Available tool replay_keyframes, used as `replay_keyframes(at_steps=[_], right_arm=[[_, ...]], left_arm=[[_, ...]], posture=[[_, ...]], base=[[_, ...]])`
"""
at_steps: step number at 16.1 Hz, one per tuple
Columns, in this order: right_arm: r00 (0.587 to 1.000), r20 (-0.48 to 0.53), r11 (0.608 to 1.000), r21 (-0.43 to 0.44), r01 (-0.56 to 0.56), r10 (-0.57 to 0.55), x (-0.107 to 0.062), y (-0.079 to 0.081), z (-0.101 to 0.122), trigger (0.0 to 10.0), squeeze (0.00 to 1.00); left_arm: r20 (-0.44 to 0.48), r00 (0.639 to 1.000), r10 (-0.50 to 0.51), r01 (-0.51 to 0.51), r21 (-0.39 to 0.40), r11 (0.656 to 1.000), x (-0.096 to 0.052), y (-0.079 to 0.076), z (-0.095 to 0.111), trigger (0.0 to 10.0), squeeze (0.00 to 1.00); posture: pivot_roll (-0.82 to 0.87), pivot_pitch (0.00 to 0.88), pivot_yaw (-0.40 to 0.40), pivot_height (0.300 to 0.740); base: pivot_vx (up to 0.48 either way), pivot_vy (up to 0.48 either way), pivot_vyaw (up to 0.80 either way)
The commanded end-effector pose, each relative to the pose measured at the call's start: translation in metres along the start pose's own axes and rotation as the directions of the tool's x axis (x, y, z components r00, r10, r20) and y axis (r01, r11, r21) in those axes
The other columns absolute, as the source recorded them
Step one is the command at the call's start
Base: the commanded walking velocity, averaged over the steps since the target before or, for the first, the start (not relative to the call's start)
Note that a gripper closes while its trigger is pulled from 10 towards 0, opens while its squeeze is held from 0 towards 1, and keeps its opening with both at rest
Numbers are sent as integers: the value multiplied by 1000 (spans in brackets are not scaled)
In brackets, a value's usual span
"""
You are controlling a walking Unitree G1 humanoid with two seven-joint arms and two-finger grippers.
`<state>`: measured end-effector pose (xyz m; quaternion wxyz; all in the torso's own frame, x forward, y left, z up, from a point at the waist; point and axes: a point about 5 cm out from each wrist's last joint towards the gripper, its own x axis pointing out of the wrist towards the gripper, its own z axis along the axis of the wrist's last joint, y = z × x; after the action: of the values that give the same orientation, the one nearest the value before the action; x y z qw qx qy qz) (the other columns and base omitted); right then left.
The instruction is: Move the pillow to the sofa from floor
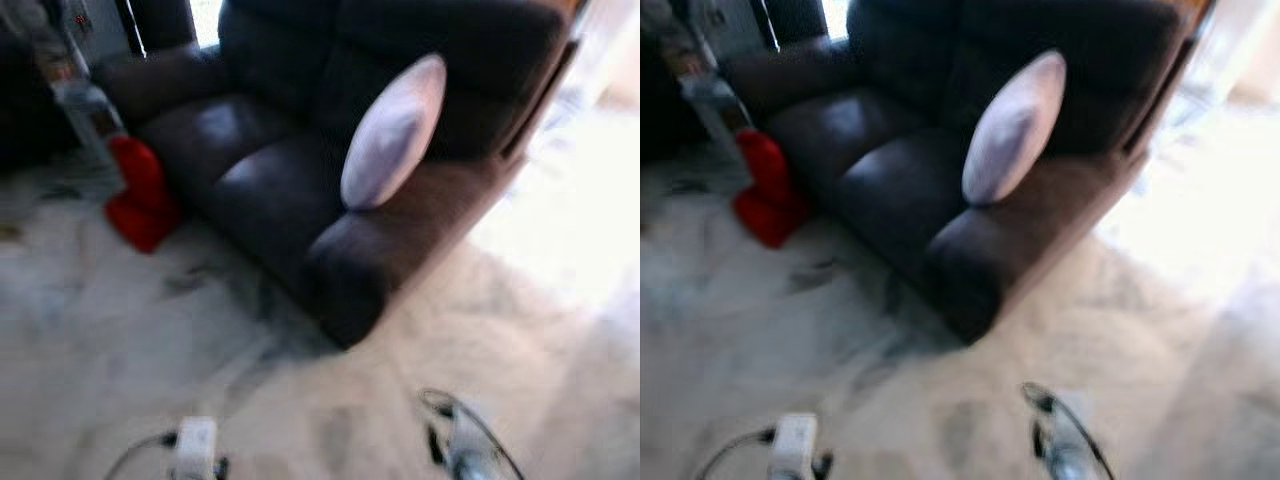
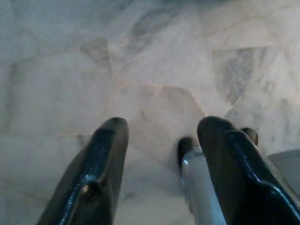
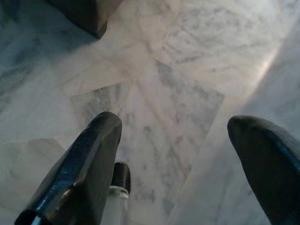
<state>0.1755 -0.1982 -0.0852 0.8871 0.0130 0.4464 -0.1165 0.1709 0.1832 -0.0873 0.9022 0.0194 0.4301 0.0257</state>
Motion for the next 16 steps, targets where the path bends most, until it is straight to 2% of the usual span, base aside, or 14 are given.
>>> replay_keyframes(at_steps=[1, 6, 11, 16], right_arm=[[1000, 17, 1000, 9, -13, 13, 1, 6, 5, 10000, 0], [999, 34, 1000, 4, -23, 23, 1, 8, 8, 10000, 0], [999, 23, 1000, 0, -26, 26, 0, 7, 5, 10000, 0], [999, 30, 1000, -1, -29, 29, 0, 7, 5, 10000, 0]], left_arm=[[-8, 1000, 15, -15, 7, 1000, 0, 5, -1, 10000, 0], [-9, 1000, 21, -21, 6, 1000, 0, 6, -1, 10000, 0], [-12, 1000, 22, -22, 6, 1000, 0, 5, -1, 10000, 0], [-16, 1000, 26, -26, 9, 1000, -1, 5, -2, 10000, 0]], posture=[[-1, 0, -47, 740], [3, 0, -47, 740], [3, 0, -50, 740], [4, 0, -49, 740]], base=[[0, 424, -744], [0, 428, 0], [0, 432, -733], [0, 433, 0]])
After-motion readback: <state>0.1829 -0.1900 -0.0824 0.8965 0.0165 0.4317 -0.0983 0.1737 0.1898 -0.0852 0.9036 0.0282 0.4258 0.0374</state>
